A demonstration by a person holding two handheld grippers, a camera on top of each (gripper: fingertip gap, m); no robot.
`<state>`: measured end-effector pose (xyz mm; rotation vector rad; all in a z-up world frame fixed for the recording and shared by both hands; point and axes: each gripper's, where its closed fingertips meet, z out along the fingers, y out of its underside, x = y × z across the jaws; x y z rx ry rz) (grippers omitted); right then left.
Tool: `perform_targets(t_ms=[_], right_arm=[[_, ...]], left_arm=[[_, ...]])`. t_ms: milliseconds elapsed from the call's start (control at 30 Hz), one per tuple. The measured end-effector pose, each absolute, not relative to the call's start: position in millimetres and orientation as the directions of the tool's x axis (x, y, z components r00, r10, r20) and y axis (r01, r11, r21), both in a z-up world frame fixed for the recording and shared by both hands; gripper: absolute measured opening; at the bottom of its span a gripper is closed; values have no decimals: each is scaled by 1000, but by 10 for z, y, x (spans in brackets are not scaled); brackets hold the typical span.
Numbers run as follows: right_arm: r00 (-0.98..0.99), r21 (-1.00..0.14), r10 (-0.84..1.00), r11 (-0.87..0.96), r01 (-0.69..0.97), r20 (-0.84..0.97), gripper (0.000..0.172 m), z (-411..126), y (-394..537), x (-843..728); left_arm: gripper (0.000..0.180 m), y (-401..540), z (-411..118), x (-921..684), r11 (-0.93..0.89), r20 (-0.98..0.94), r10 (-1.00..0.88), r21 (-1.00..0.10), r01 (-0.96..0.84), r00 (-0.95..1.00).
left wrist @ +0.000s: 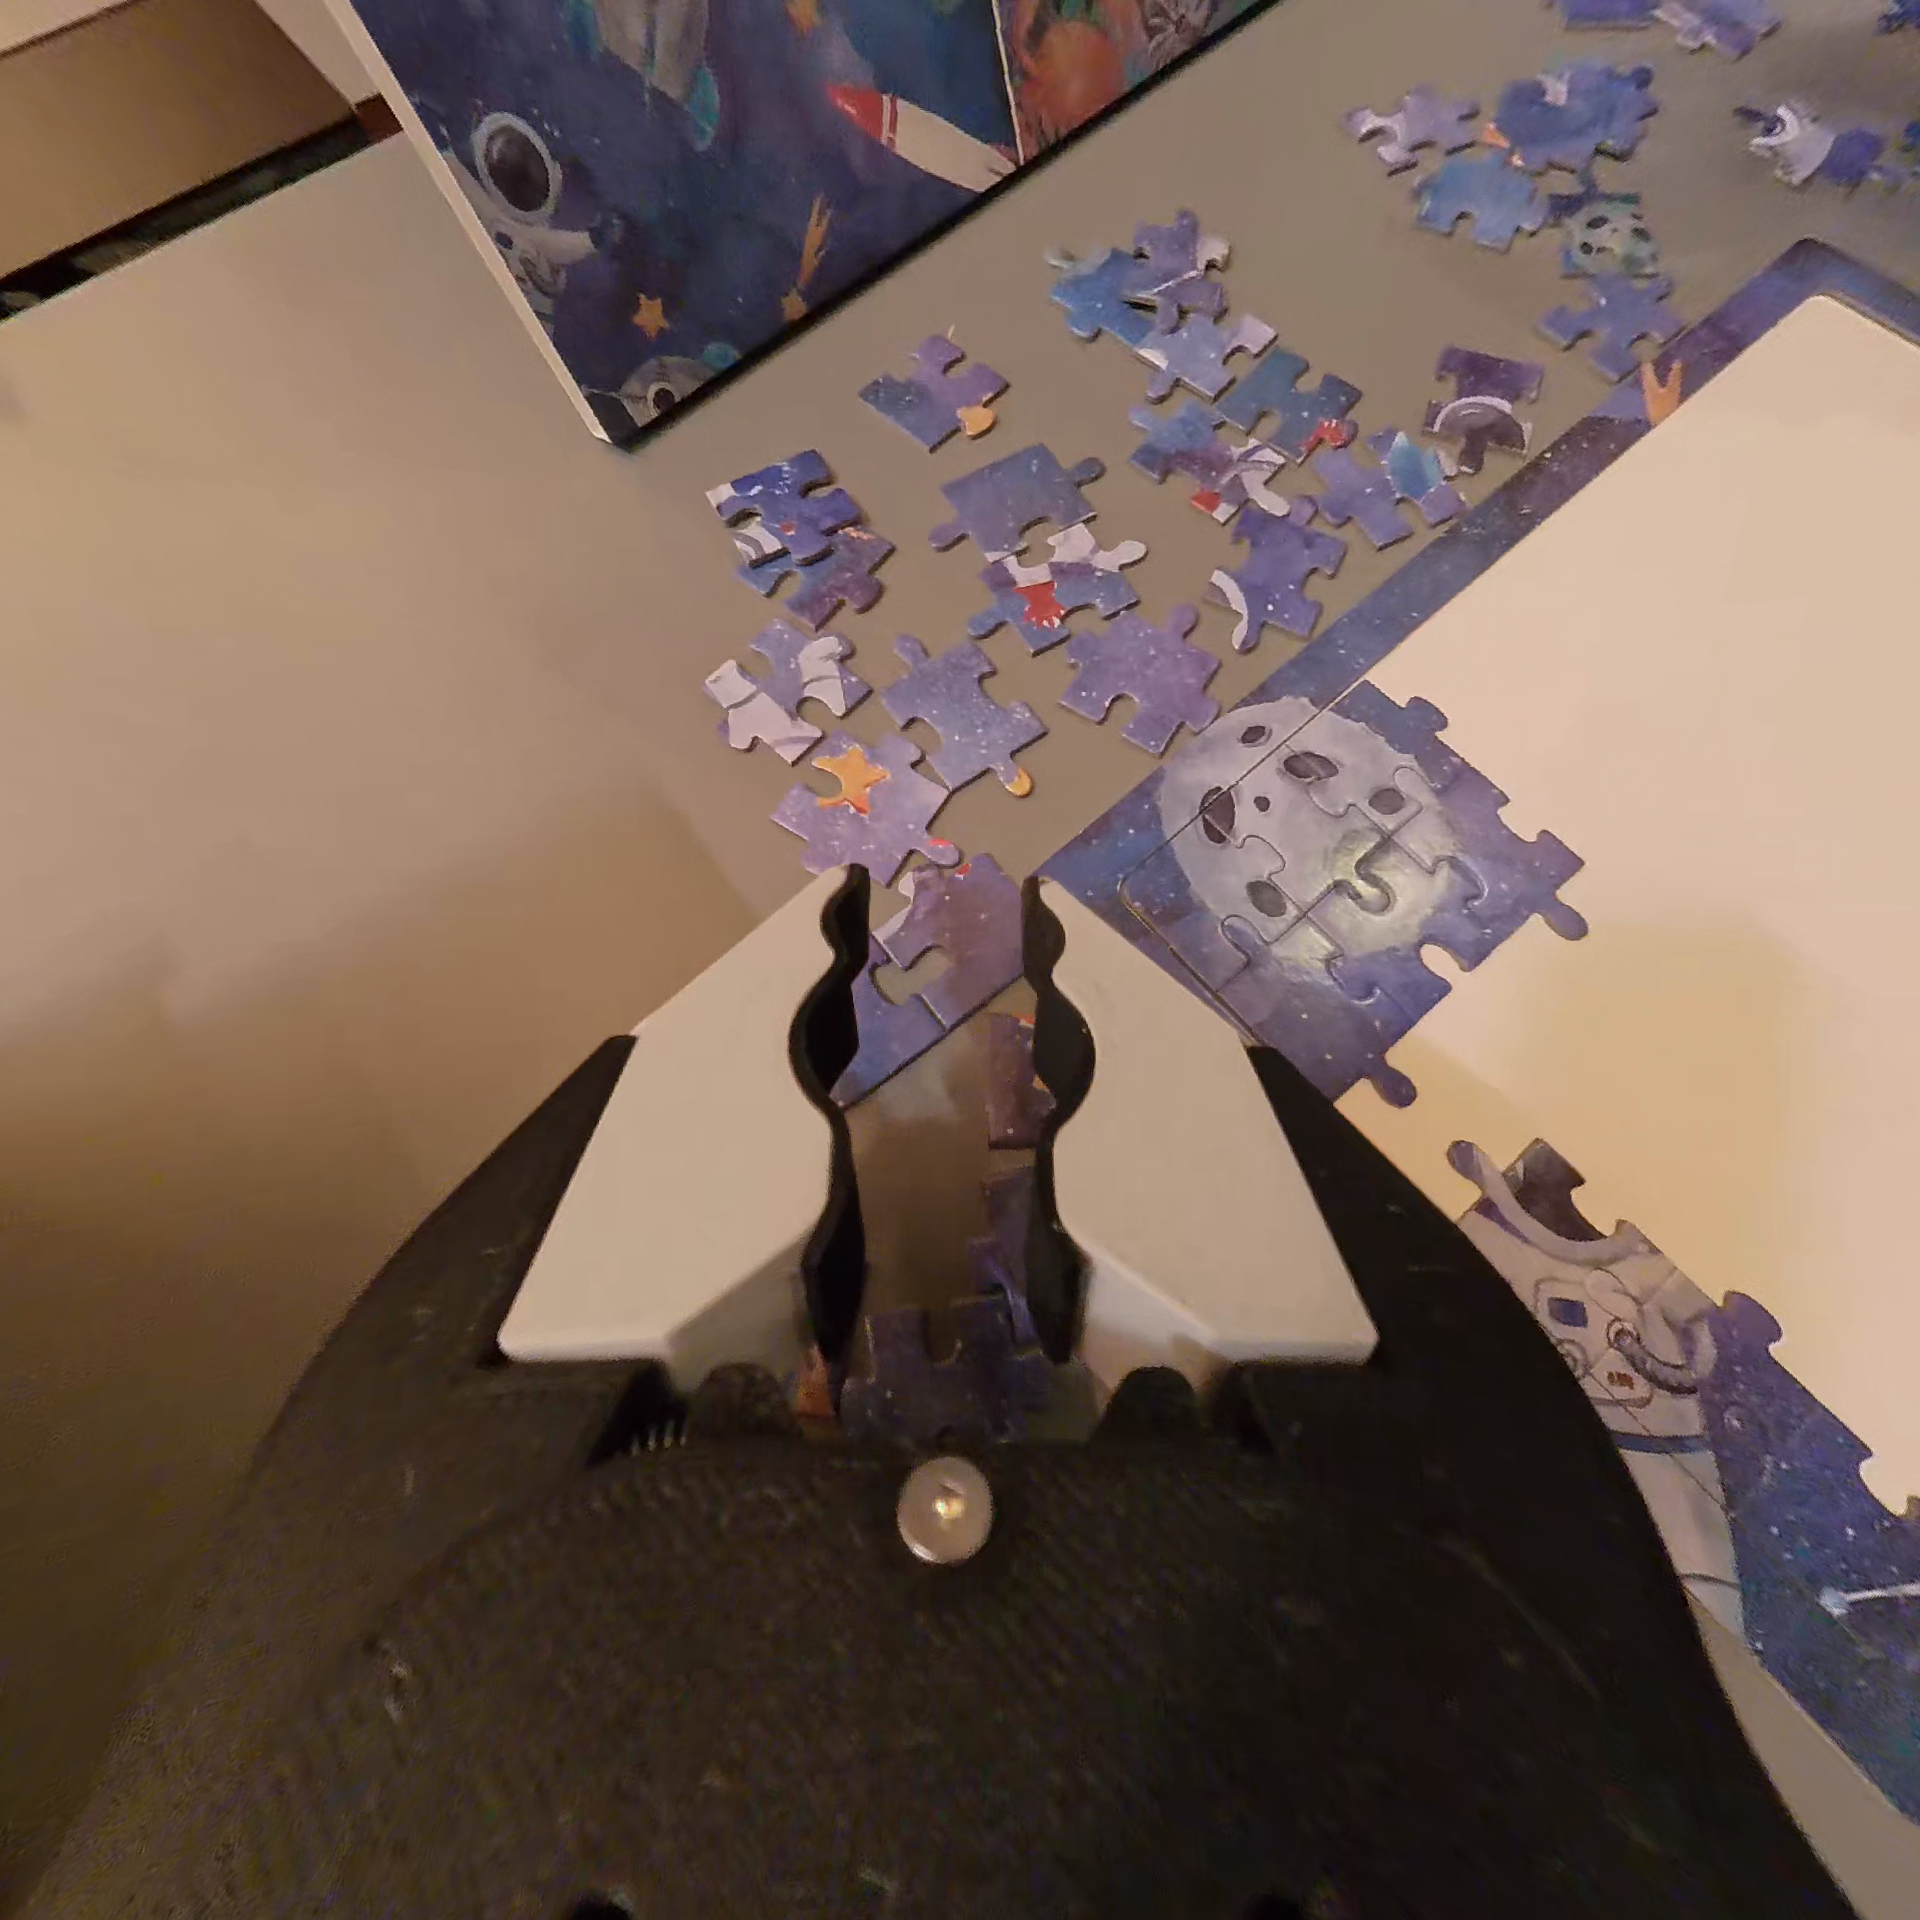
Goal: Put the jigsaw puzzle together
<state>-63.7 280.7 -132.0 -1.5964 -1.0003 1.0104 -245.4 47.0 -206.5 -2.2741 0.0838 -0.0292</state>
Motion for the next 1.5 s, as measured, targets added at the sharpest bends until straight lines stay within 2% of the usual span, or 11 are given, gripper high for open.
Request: perform_targets(t_ms=[400, 700, 867, 900, 967, 1167, 1300, 1500], right_arm=[[307, -971, 943, -181, 158, -126, 8, -1318, 2749, -679], [296, -973, 949, -164, 163, -111, 9, -1296, 2702, -708], [293, -972, 950, -160, 172, -105, 9, -1312, 2688, -721], [293, -972, 950, -160, 173, -104, 9, -1315, 2688, -722], [294, -972, 950, -161, 174, -105, 9, -1317, 2690, -722], [293, -972, 950, -164, 170, -109, 9, -1314, 2690, -721], [290, -972, 951, -161, 173, -106, 10, -1312, 2681, -727], [281, -971, 954, -162, 177, -108, 11, -1316, 2657, -745]], left_arm=[[23, 437, -2129, -2462, -659, 14, -82, -751, -43, 997], [36, 452, -2271, -2424, -693, 33, -85, -720, -35, 996], [34, 436, -2281, -2412, -698, 44, -91, -715, -32, 995], [33, 436, -2281, -2417, -698, 42, -90, -715, -33, 995], [4, 433, -2262, -2469, -692, 15, -78, -721, -44, 997], [0, 425, -2226, -2475, -680, 36, -82, -733, -30, 996], [32, 414, -2265, -2440, -689, 18, -105, -722, -60, 994], [39, 372, -2289, -2373, -697, 25, -152, -711, -90, 988]])
